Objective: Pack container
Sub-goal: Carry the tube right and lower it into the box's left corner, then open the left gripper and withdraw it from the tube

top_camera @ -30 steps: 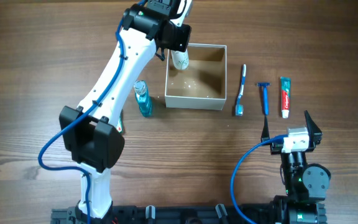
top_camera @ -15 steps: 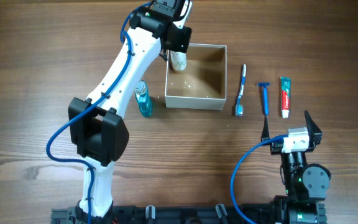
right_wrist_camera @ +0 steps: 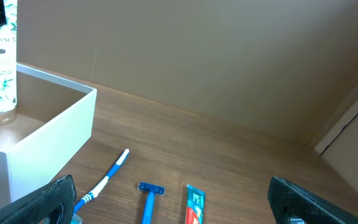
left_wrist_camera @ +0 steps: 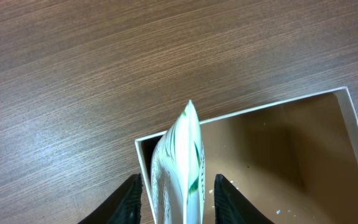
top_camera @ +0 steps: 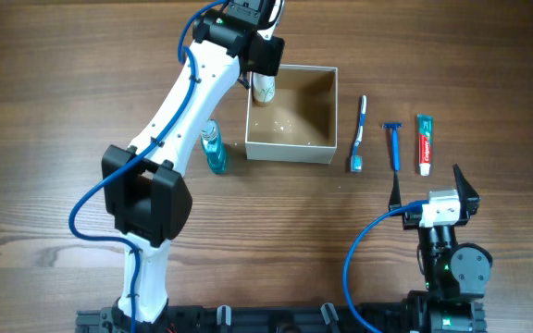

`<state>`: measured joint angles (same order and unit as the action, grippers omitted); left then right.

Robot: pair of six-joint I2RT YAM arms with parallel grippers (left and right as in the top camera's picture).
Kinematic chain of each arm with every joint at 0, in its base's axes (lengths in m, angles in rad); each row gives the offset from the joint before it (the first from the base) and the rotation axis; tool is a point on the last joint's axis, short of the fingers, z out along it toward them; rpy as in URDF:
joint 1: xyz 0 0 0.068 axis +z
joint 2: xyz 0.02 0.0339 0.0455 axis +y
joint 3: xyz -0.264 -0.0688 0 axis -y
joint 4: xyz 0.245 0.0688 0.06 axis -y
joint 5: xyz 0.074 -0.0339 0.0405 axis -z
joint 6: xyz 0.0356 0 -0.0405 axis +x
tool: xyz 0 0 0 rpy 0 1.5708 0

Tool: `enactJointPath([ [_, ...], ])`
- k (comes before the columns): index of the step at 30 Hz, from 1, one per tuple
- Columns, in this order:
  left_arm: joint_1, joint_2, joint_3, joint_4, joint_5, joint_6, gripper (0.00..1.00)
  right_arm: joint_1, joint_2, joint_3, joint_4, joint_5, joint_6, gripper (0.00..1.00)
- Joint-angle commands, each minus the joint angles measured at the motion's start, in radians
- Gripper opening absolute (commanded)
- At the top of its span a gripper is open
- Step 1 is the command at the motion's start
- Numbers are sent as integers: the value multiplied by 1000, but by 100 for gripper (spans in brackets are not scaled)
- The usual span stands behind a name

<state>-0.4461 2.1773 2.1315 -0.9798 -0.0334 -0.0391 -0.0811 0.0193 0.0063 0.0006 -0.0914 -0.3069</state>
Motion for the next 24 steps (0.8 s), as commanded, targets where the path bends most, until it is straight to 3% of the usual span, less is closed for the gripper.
enactJointPath([
  [1,-4,0,27,29,-13,1,42,4,-8,-1,3,17,19,100],
  [8,-2,-50,28,112,-14,1,52,4,-8,-1,3,17,19,100],
  [17,31,-203,28,132,-32,5,54,4,-8,-1,3,17,19,100],
  [20,51,-261,28,69,-60,6,55,4,-8,-1,3,17,19,100],
  [24,97,-336,28,-153,-66,8,56,4,-8,-1,3,17,19,100],
])
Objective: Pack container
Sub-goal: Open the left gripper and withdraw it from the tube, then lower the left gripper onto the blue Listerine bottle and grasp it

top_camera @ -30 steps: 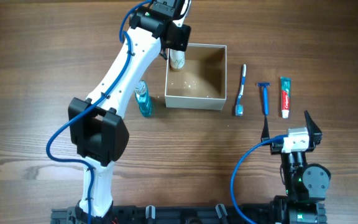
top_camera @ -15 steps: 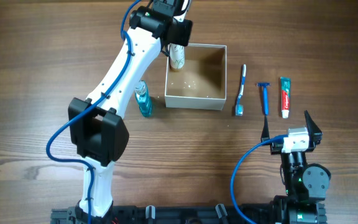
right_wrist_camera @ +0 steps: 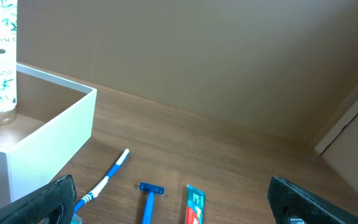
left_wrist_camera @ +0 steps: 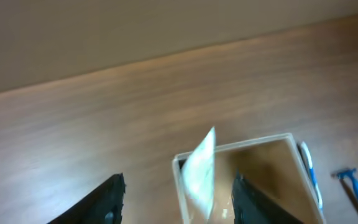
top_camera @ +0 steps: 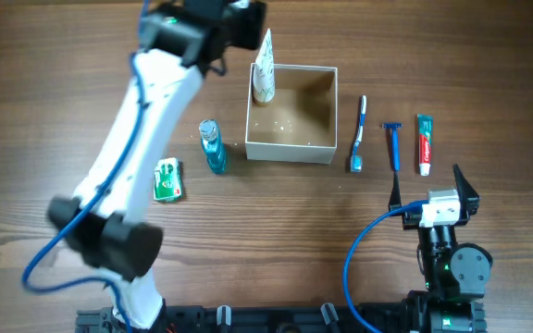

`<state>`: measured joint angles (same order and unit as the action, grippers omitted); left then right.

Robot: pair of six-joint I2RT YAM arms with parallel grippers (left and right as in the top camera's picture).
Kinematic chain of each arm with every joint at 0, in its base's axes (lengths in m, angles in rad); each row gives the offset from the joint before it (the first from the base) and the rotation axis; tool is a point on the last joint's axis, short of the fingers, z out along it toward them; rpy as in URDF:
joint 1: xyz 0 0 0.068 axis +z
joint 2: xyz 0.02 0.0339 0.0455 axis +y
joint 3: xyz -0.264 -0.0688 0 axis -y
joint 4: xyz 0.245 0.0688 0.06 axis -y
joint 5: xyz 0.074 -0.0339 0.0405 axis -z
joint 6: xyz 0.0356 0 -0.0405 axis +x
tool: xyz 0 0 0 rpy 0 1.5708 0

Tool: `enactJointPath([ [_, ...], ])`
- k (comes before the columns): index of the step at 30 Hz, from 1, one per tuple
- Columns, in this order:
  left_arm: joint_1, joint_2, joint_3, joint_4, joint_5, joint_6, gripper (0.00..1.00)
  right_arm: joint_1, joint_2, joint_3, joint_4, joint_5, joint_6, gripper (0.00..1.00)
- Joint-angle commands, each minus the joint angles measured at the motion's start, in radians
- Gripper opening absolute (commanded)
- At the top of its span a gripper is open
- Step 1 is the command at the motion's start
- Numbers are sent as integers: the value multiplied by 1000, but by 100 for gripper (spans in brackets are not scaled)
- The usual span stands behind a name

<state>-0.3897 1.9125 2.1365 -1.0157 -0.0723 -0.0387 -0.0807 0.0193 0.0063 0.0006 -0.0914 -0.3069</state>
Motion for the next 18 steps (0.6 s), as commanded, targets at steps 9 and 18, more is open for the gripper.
enactJointPath([
  [9,72,-100,23,-439,57,3,55,4,-8,-1,3,17,19,100],
  [18,72,-66,-4,-538,89,-188,57,4,-8,-1,3,17,19,100],
])
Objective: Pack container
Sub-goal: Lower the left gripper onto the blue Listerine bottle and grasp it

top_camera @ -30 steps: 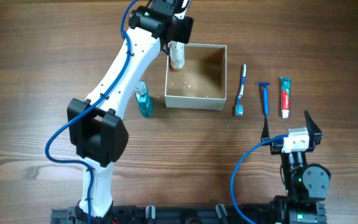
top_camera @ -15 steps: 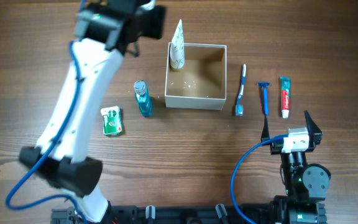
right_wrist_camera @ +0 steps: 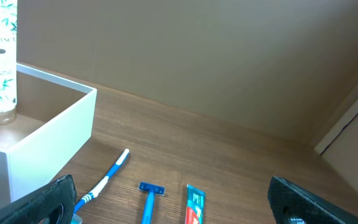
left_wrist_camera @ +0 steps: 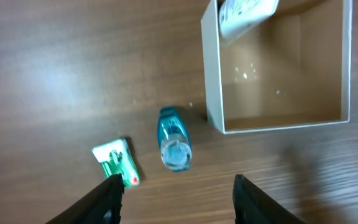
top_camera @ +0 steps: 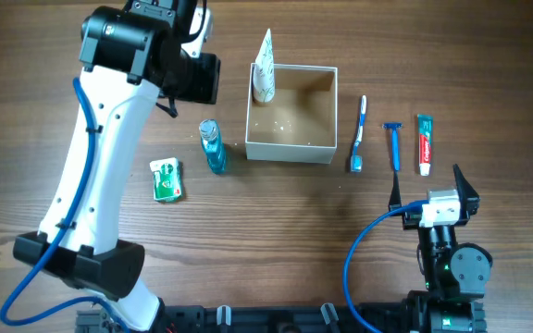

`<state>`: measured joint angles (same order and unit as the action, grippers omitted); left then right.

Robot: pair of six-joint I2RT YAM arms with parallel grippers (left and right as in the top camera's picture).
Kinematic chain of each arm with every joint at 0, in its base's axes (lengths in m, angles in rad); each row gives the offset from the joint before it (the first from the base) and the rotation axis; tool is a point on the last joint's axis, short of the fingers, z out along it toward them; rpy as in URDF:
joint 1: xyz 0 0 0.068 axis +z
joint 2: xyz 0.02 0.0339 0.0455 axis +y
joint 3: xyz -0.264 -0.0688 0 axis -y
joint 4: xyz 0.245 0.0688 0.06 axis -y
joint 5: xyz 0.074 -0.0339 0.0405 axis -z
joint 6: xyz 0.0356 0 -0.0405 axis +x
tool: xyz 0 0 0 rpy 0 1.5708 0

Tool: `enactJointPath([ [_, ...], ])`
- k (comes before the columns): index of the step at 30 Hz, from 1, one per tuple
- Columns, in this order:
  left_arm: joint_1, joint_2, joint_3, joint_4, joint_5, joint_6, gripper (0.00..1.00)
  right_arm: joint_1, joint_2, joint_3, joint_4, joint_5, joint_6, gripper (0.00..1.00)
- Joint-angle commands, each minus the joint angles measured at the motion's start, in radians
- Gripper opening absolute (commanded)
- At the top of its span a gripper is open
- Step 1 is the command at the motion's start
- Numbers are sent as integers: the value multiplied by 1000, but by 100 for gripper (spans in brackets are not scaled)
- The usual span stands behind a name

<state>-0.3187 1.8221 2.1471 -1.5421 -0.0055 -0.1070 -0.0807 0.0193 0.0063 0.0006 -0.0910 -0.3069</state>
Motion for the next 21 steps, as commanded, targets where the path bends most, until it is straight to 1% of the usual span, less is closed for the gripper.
enactJointPath([
  [1,1,26,-29,-11,23,-150,57,4,-8,-1,3,16,19,100],
  [6,1,29,-126,9,-7,-268,58,4,-8,-1,3,16,19,100],
  [11,2,31,-233,60,-42,-344,60,4,-8,-1,3,16,19,100],
  [15,2,32,-293,102,-42,-343,62,4,-8,-1,3,17,19,100],
  [21,3,34,-384,168,-41,-336,61,4,-8,-1,3,16,19,100],
])
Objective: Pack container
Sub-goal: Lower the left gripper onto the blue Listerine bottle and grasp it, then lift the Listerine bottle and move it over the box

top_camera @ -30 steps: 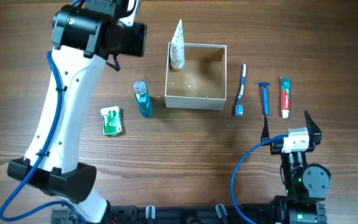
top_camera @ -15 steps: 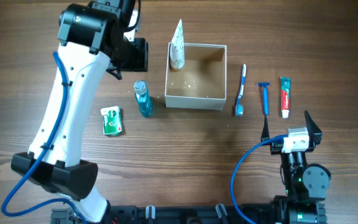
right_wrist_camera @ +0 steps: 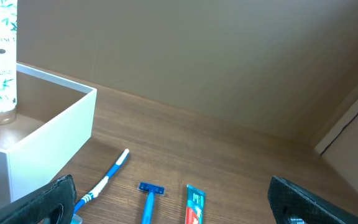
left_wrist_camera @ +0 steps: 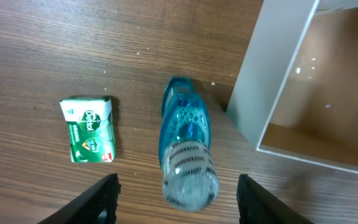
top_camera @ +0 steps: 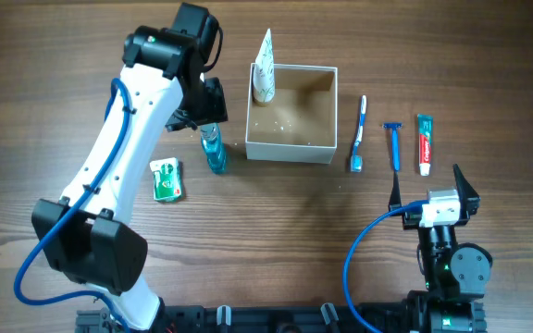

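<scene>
The white box (top_camera: 290, 150) sits mid-table, and a white tube (top_camera: 265, 67) stands upright in its far left corner. Just left of the box is a blue bottle (top_camera: 214, 148), seen in the left wrist view as the bottle (left_wrist_camera: 187, 152) with its cap toward the camera. My left gripper (top_camera: 204, 113) hangs open above it, and the left gripper (left_wrist_camera: 180, 193) has one finger on each side, clear of the bottle. A green soap packet (top_camera: 167, 178) lies further left. My right gripper (top_camera: 430, 188) rests open near the front edge.
Right of the box, a toothbrush (top_camera: 359, 134), a blue razor (top_camera: 393, 143) and a toothpaste tube (top_camera: 424, 143) lie side by side. The right wrist view shows the toothbrush (right_wrist_camera: 104, 177), razor (right_wrist_camera: 148, 202) and toothpaste (right_wrist_camera: 193, 205) on the wood.
My left gripper has moved right and down, from high over the table left of the box to just above the blue bottle. It is still open. The right arm is unchanged.
My left gripper first stood around the white tube in the box's far left corner. Then it was open and away from the box, with the tube left standing there. Later it was high to the left, and now it is over the blue bottle.
</scene>
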`<state>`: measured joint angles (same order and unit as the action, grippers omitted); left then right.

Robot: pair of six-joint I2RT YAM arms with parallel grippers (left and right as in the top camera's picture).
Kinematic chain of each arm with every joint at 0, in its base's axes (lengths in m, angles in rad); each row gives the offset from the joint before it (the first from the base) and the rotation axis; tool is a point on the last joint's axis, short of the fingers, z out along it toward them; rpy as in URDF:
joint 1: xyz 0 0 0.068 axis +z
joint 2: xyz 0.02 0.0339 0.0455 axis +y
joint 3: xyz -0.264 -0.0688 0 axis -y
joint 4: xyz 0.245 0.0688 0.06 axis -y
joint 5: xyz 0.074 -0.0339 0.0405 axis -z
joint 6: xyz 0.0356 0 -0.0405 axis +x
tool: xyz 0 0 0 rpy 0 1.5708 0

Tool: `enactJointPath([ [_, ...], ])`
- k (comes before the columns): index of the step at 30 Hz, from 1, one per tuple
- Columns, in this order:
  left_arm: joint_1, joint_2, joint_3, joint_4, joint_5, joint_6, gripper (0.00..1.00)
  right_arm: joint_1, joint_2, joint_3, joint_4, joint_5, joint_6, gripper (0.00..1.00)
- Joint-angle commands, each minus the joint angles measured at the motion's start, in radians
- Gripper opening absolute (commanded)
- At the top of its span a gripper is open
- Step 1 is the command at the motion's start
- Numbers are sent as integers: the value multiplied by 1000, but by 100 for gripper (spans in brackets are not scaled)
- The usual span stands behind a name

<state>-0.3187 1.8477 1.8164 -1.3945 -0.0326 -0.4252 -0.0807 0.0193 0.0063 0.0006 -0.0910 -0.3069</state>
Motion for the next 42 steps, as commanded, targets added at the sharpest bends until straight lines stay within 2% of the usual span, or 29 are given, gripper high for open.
enactJointPath([
  [1,3,9,-73,30,-10,-1,60,4,-8,-1,3,16,19,100],
  [8,2,19,-163,80,-7,106,60,4,-8,-1,3,17,19,100],
  [14,2,30,-170,135,23,157,60,4,-8,-1,3,16,19,100],
  [29,2,125,-170,150,51,156,60,4,-8,-1,3,16,19,100],
  [33,2,125,-170,150,51,156,48,4,-8,-1,3,16,19,100],
  [37,2,125,-170,149,51,156,27,4,-8,-1,3,16,19,100],
  [42,2,125,-170,150,51,156,6,4,-8,-1,3,16,19,100],
])
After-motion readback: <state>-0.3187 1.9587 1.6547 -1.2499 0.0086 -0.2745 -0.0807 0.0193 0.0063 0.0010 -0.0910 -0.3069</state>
